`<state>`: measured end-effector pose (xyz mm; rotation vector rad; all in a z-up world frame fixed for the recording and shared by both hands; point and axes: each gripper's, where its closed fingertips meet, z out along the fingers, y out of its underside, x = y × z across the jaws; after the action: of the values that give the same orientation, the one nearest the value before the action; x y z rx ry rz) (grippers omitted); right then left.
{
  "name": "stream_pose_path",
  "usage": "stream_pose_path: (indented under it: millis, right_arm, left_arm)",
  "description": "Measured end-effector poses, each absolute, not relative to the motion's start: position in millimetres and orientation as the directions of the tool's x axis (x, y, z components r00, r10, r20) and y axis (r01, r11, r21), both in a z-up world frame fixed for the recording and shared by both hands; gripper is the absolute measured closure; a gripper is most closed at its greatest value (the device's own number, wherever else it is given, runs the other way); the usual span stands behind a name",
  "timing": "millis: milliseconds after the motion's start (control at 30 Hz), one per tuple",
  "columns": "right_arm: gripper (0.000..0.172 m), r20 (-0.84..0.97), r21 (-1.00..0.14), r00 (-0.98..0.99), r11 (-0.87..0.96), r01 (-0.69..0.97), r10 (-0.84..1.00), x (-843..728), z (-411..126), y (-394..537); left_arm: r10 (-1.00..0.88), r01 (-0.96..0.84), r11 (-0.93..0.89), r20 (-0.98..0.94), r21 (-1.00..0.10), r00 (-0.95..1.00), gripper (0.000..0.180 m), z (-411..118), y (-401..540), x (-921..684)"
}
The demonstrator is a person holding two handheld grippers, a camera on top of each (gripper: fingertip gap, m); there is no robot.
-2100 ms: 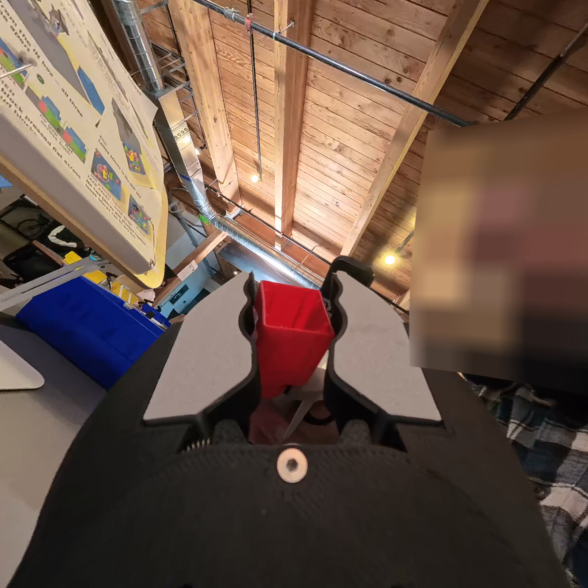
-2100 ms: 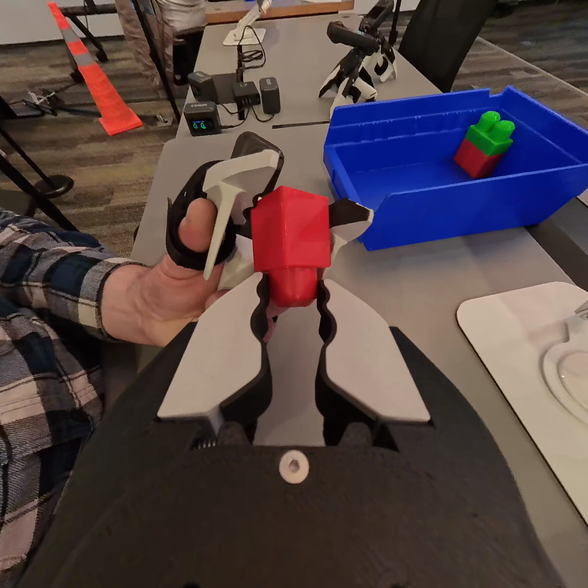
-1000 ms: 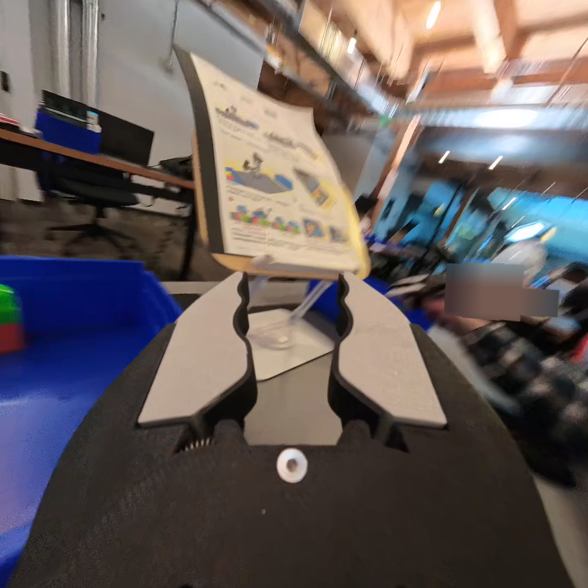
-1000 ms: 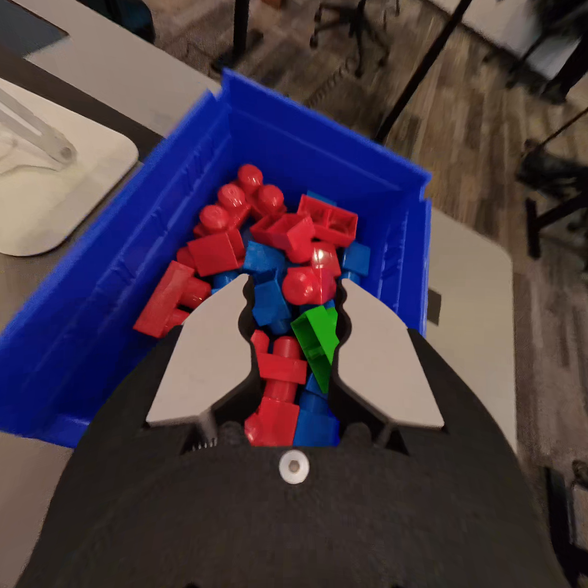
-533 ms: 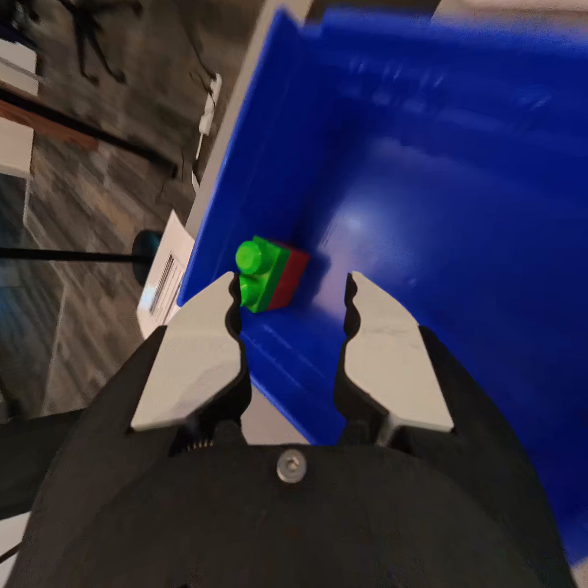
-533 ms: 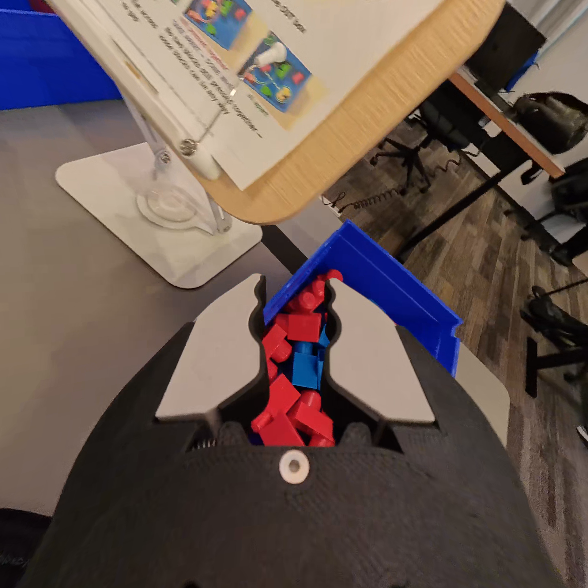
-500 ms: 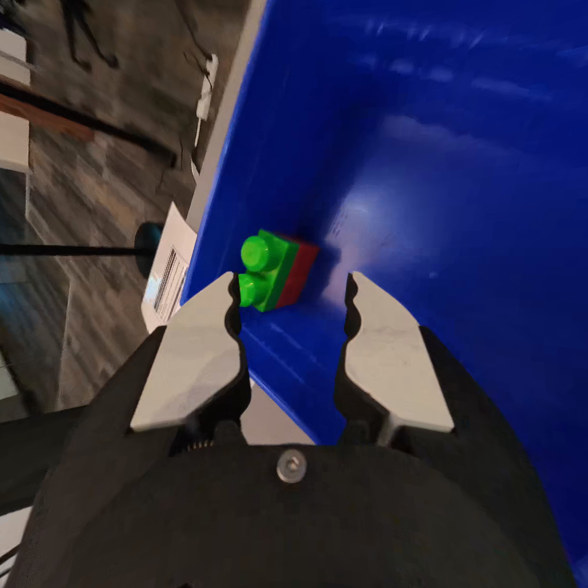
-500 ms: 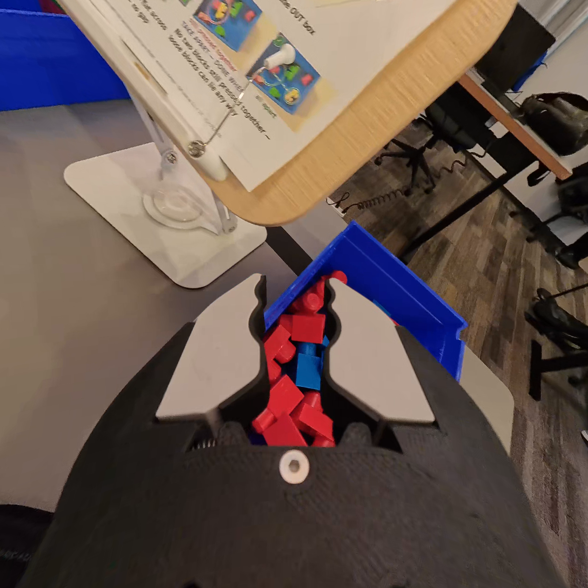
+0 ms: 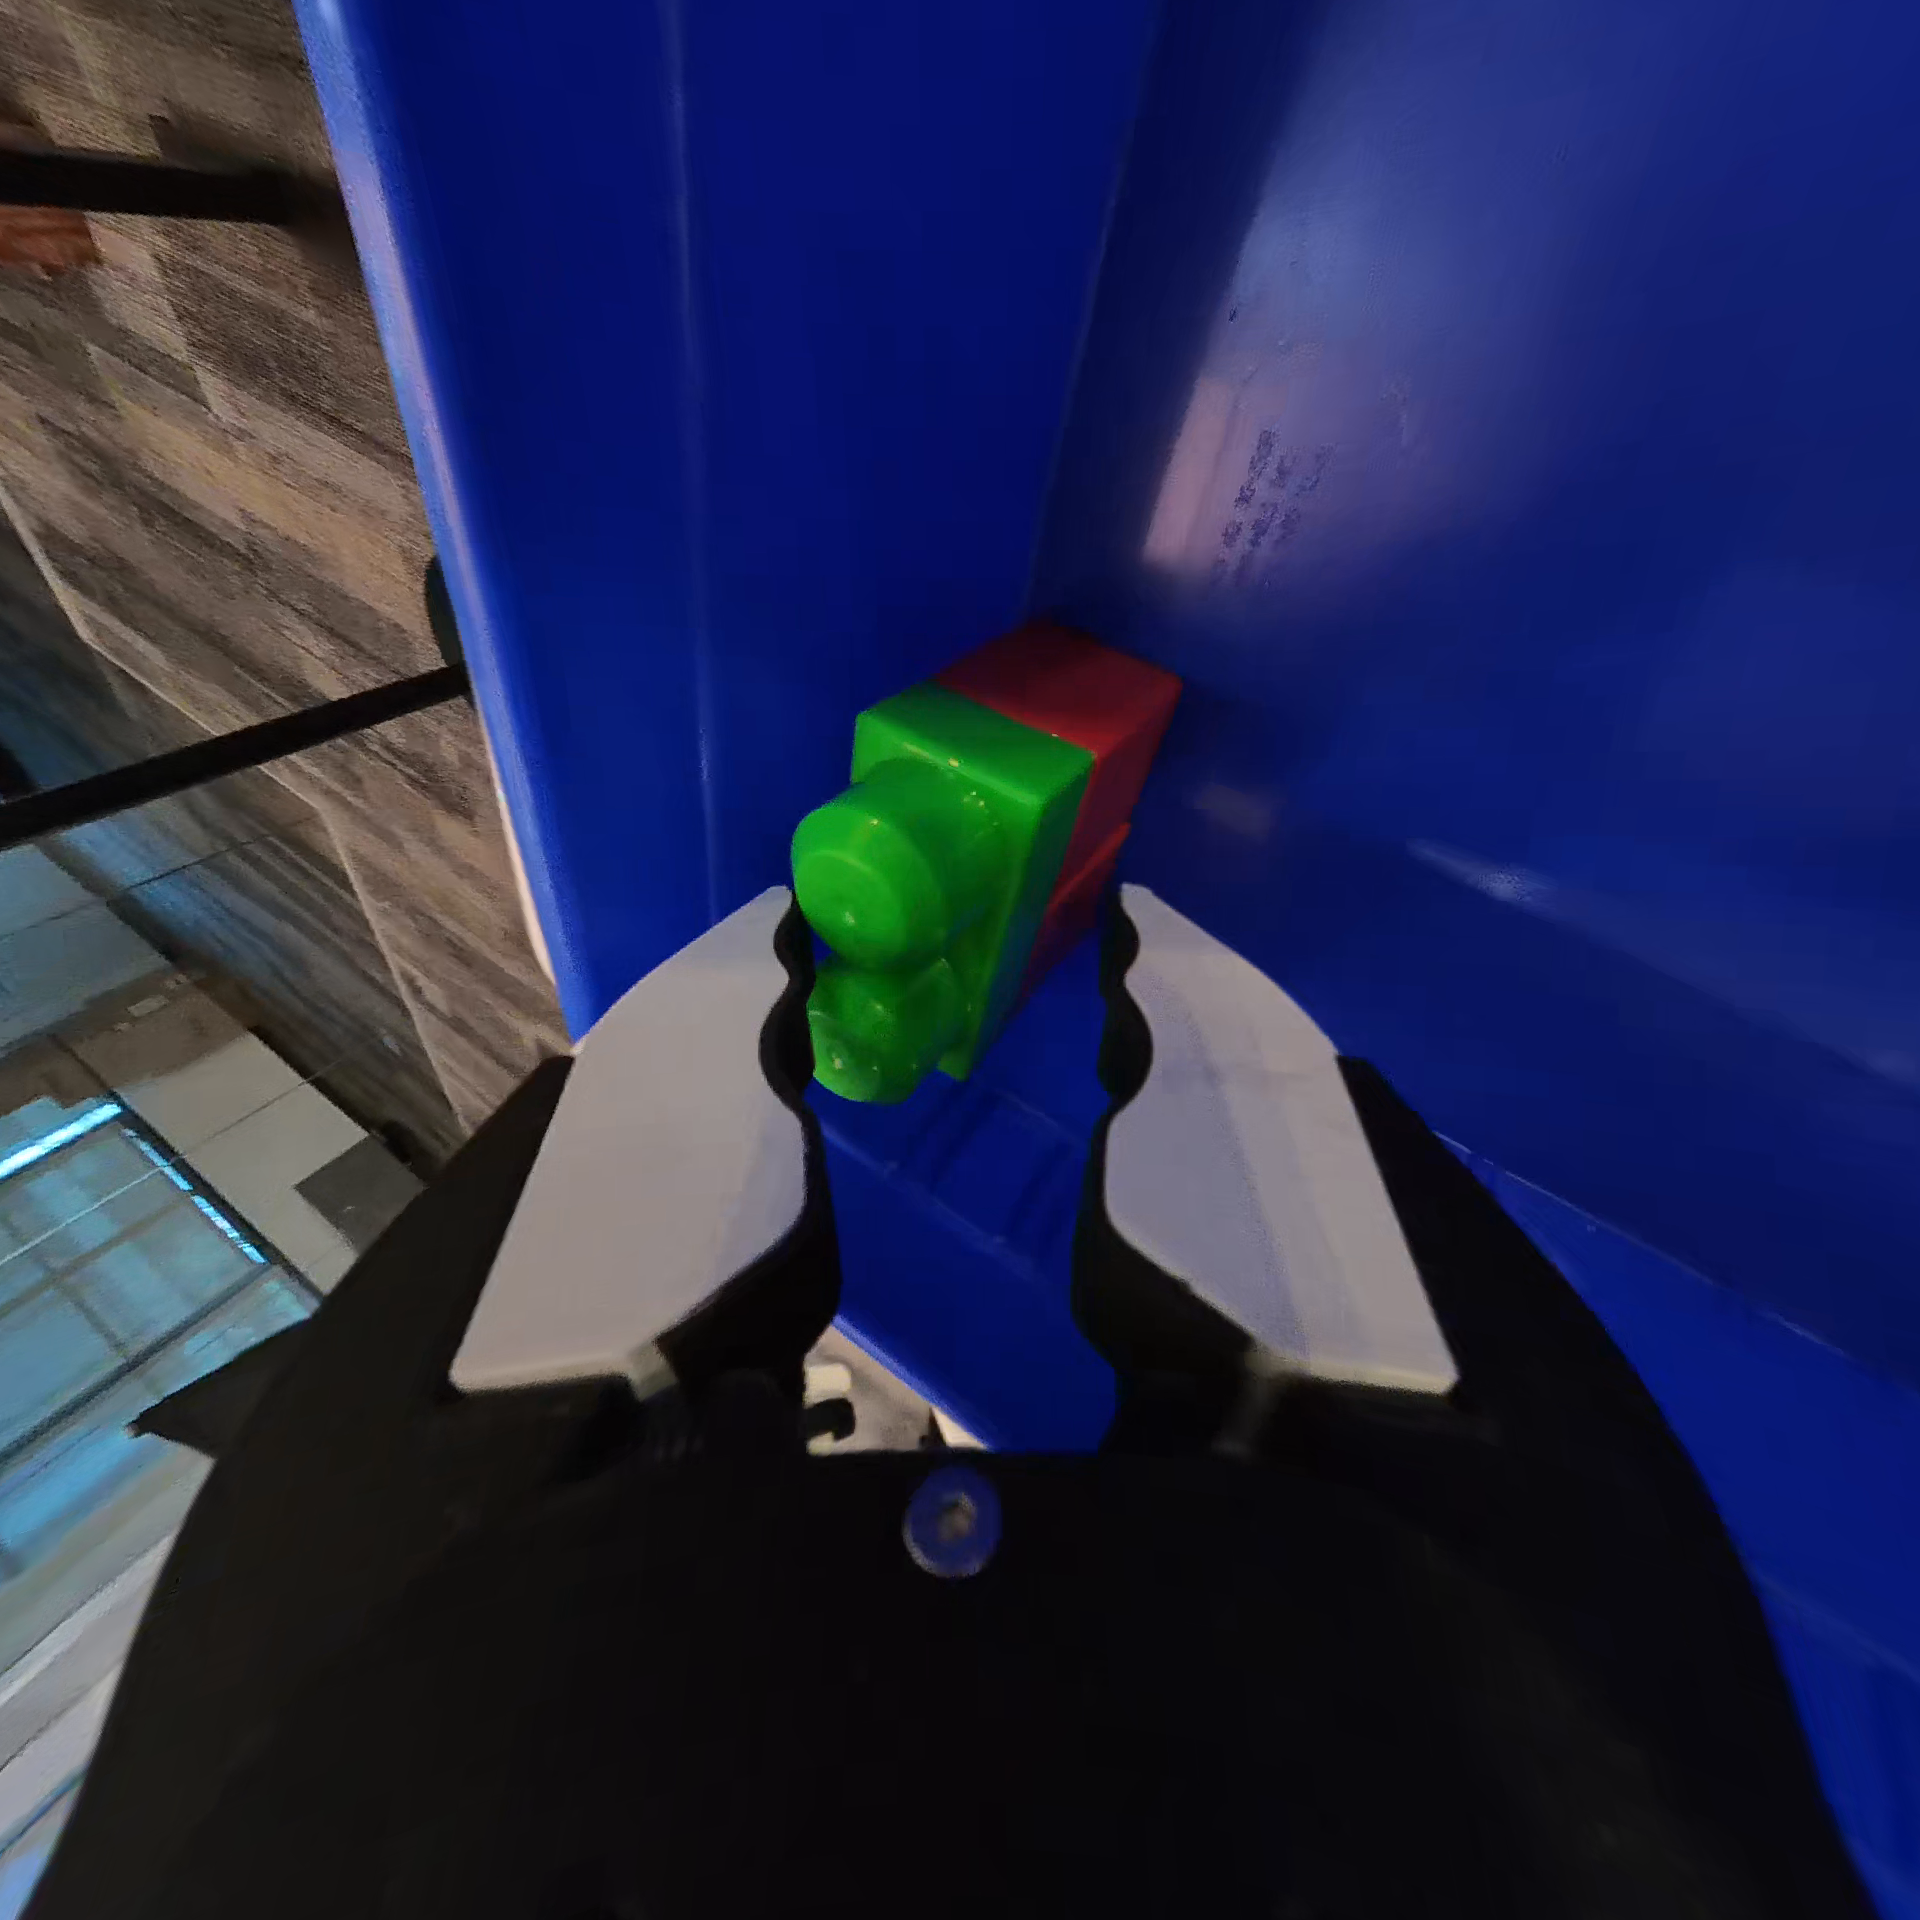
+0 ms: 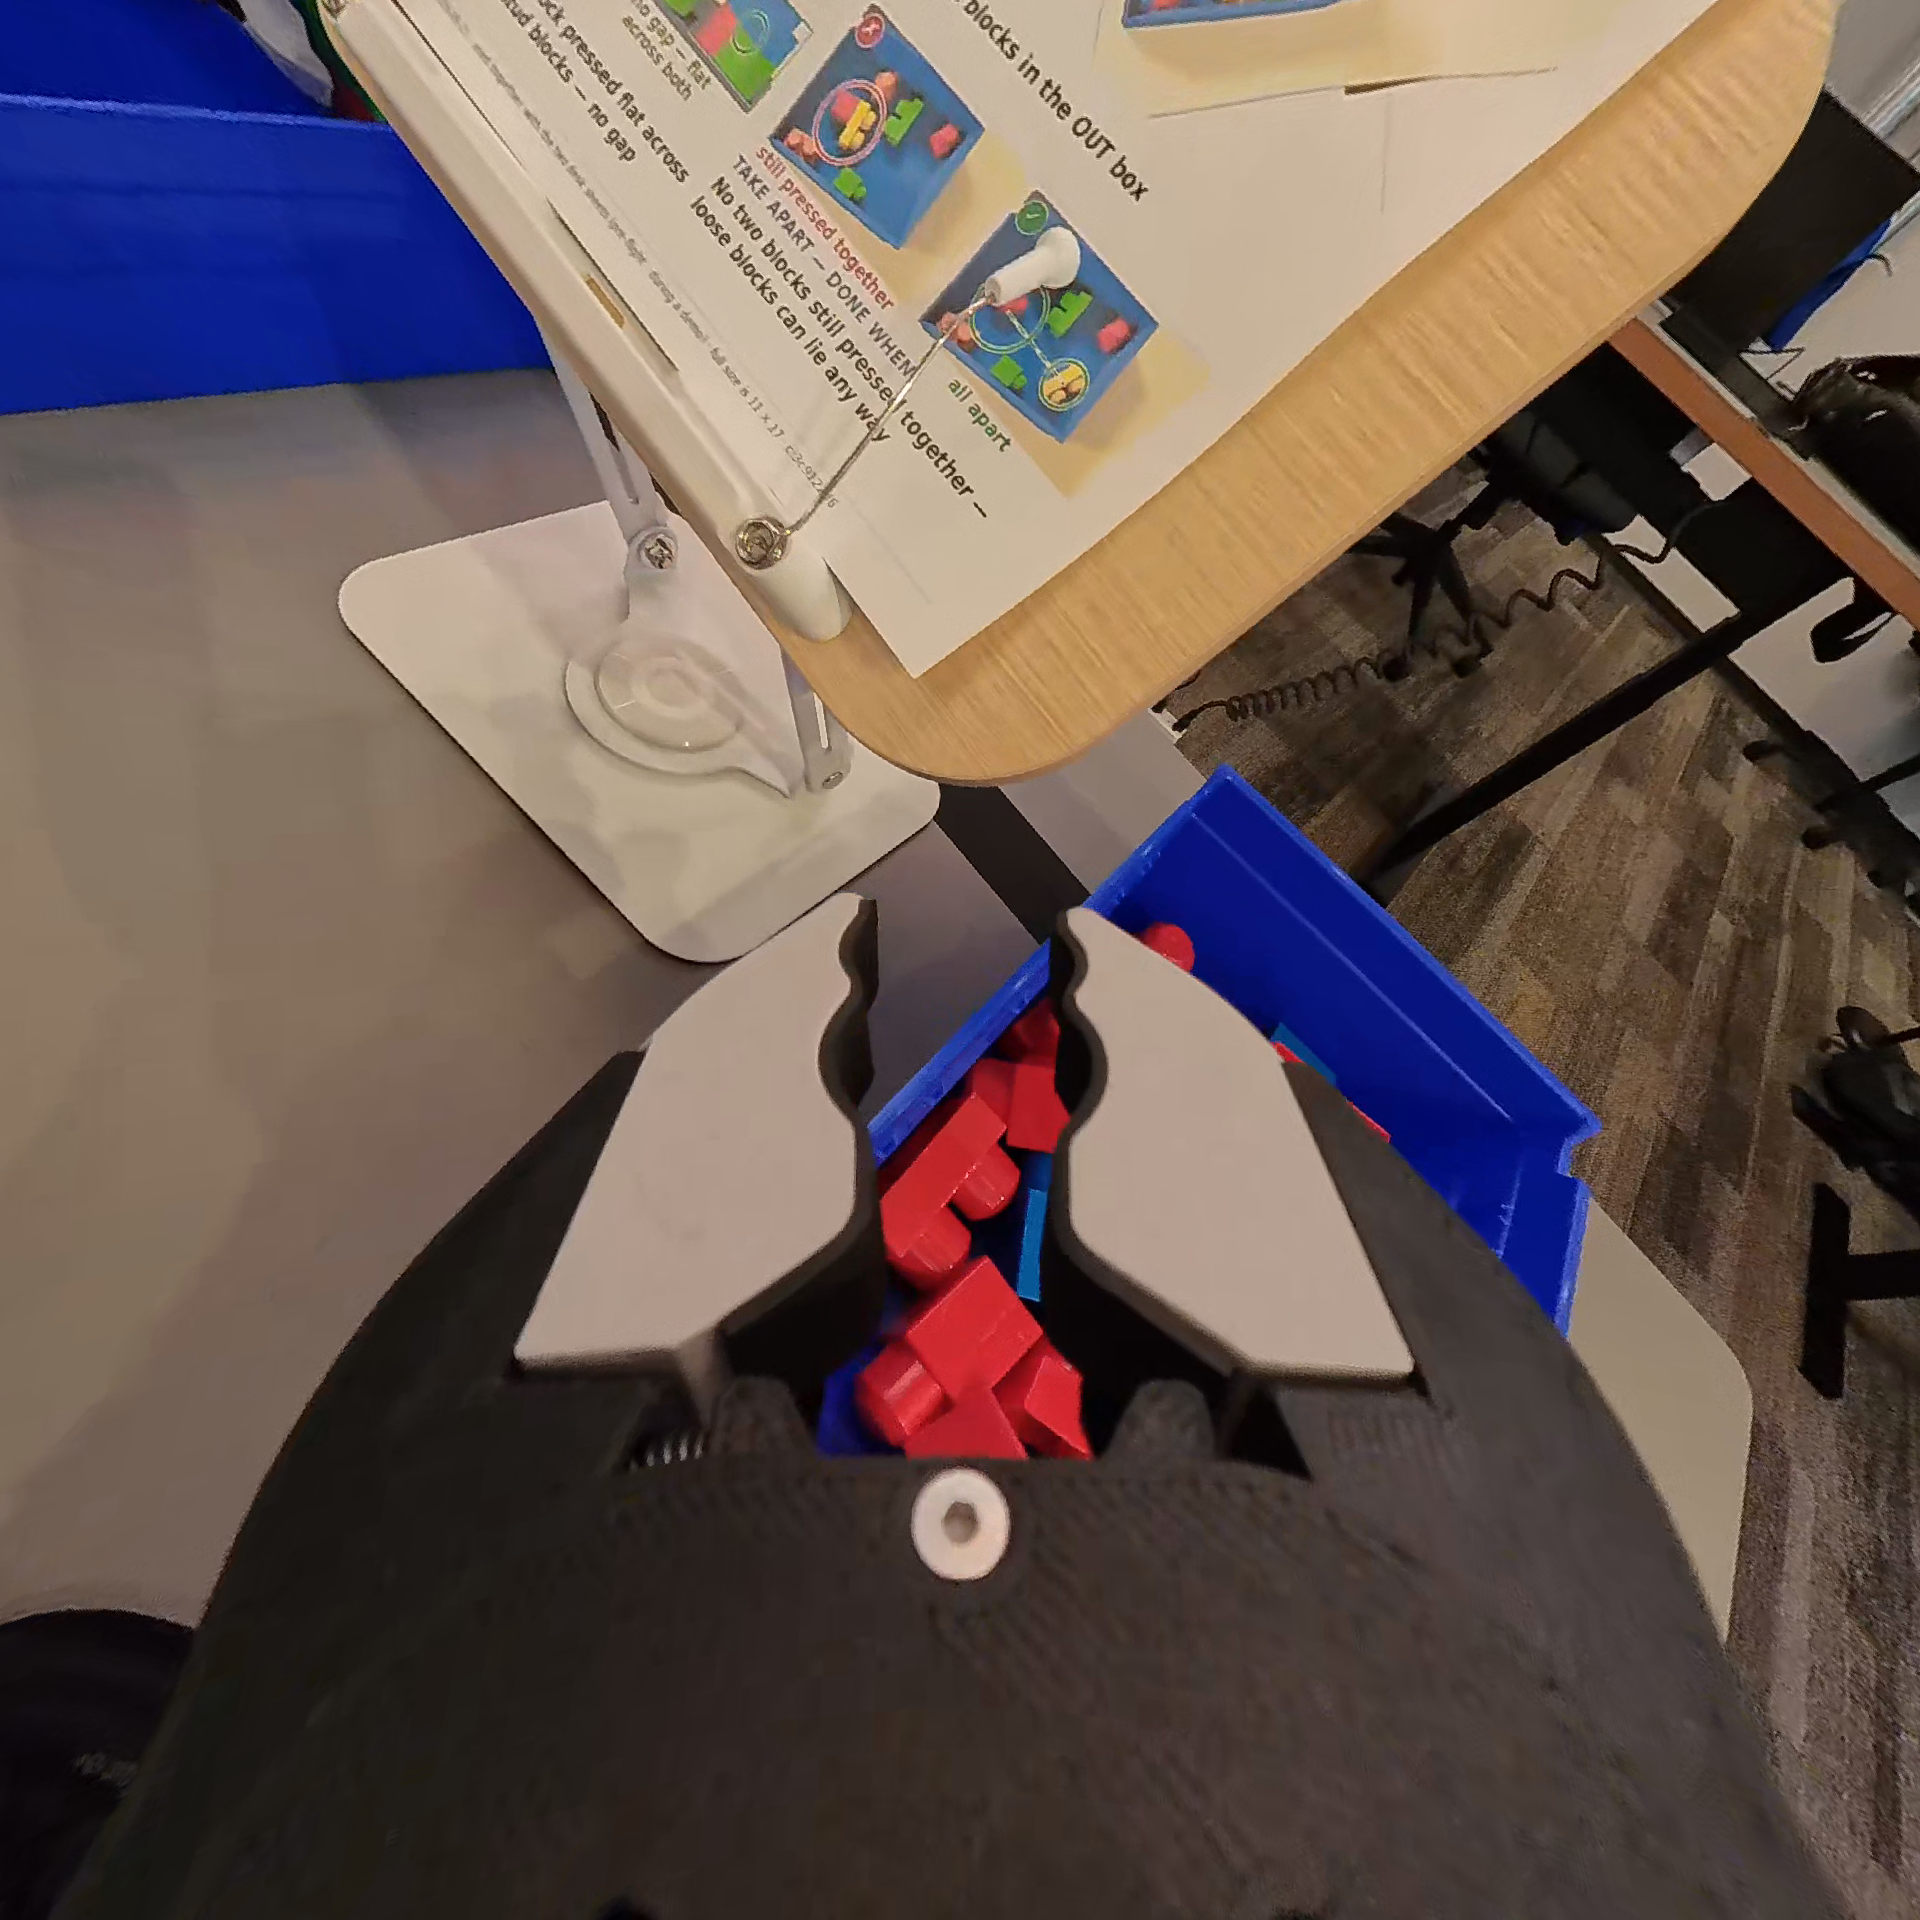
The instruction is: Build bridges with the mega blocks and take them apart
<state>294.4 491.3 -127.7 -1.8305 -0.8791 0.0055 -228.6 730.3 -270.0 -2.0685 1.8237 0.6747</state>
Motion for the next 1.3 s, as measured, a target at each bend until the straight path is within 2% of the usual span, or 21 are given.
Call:
stream_pose_path:
  millis: [100, 167, 300, 367, 433, 467, 567, 633, 833, 900, 1067, 1300]
  right_arm:
    - [0.140, 0.397, -0.805, 0.720, -0.160, 0.571, 0.569, 291.9, -125.3, 489.1]
    - [0.141, 0.404, -0.804, 0.717, -0.154, 0.575, 0.569, 291.6, -123.6, 487.9]
    - [0.141, 0.400, -0.808, 0.715, -0.148, 0.570, 0.574, 291.6, -120.8, 486.2]
    - [0.141, 0.398, -0.809, 0.714, -0.146, 0.569, 0.576, 290.9, -120.2, 485.8]
    - [0.141, 0.398, -0.807, 0.709, -0.145, 0.572, 0.582, 288.8, -120.6, 484.7]
    - [0.141, 0.400, -0.806, 0.706, -0.142, 0.574, 0.584, 287.6, -120.4, 484.1]
    - [0.142, 0.407, -0.804, 0.696, -0.128, 0.580, 0.591, 283.2, -118.1, 481.0]
    - [0.144, 0.412, -0.804, 0.687, -0.116, 0.583, 0.598, 279.6, -115.3, 477.9]
    - [0.145, 0.346, -0.839, 0.602, -0.050, 0.542, 0.719, 232.5, -112.4, 454.8]
    - [0.142, 0.307, -0.845, 0.539, -0.036, 0.534, 0.784, 204.0, -118.6, 440.9]
    - [0.133, 0.249, -0.858, 0.390, 0.015, 0.514, 0.886, 129.6, -135.0, 401.2]
    - [0.123, 0.208, -0.853, 0.326, 0.008, 0.523, 0.922, 93.2, -153.3, 377.7]
  left_arm:
    - [-0.859, -0.992, -0.111, -0.509, 0.064, 0.063, 0.139, -267.8, 721.0, -218.7]
    - [-0.863, -0.991, -0.077, -0.506, 0.105, 0.014, 0.140, -266.9, 711.5, -215.6]
    - [-0.938, -0.994, -0.055, -0.347, 0.097, 0.018, 0.144, -265.8, 670.9, -203.4]
    - [-0.952, -0.993, -0.044, -0.307, 0.111, 0.008, 0.130, -267.0, 661.0, -201.2]
    - [-0.953, -0.986, -0.021, -0.301, 0.165, -0.030, 0.107, -274.8, 659.9, -204.9]
    - [-0.951, -0.979, -0.012, -0.306, 0.201, -0.052, 0.108, -279.6, 661.9, -208.4]
    - [-0.935, -0.964, 0.009, -0.339, 0.266, -0.102, 0.139, -288.0, 669.7, -213.7]
    - [-0.936, -0.976, -0.017, -0.346, 0.217, -0.061, 0.141, -284.3, 667.7, -209.0]
    - [-0.940, -0.995, -0.086, -0.327, -0.045, 0.096, 0.142, -229.2, 623.1, -180.6]
    - [-0.946, -0.990, -0.060, -0.310, -0.130, 0.097, 0.142, -202.5, 590.8, -155.8]
    - [-0.968, -0.942, 0.117, -0.250, -0.313, -0.037, 0.143, -157.2, 483.8, -54.8]
    - [-0.963, -0.893, 0.258, -0.174, -0.369, -0.207, 0.143, -162.8, 391.3, 55.0]
